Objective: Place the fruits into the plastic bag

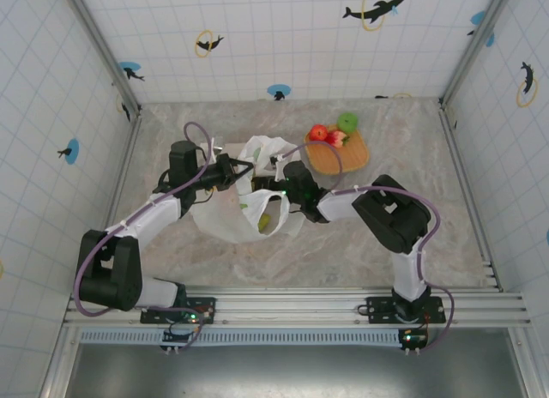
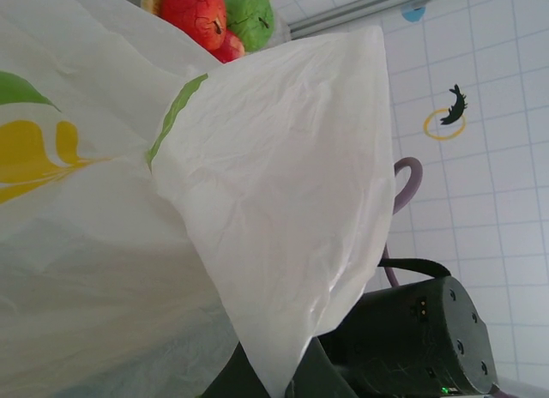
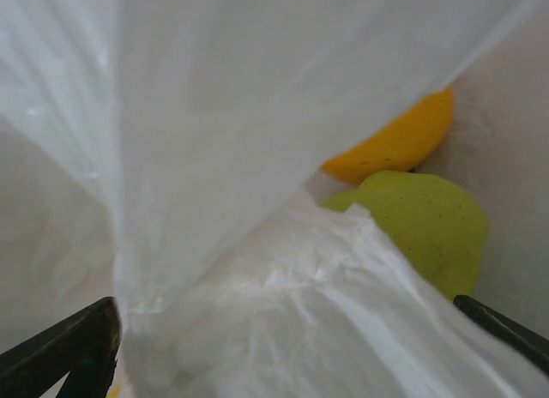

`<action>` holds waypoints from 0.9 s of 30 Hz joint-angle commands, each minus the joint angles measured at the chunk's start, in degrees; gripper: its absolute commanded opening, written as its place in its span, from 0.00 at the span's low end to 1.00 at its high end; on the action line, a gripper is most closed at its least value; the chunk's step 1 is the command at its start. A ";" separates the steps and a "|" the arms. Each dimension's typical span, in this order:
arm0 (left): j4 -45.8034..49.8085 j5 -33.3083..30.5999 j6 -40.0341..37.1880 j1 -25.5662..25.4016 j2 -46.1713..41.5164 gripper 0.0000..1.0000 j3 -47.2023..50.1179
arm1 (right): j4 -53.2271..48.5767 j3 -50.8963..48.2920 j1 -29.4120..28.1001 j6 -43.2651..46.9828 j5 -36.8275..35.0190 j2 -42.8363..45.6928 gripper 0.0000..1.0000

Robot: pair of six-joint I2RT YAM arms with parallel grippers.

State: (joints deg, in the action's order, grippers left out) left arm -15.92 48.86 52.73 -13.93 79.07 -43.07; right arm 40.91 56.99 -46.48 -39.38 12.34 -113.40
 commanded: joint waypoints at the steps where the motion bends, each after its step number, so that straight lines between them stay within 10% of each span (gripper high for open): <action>1: 0.36 0.21 -0.79 -0.34 -0.19 0.00 0.18 | 0.75 -1.46 0.34 1.88 1.13 3.50 0.99; 27: 3.95 -2.97 -3.60 2.07 1.15 0.00 -0.57 | -27.99 -19.22 4.05 28.82 7.42 34.38 0.98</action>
State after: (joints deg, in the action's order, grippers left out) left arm -12.95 46.83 50.89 -12.25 79.42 -43.07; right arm 19.53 38.87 -43.38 -16.36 18.28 -82.76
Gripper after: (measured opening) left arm 0.041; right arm 0.984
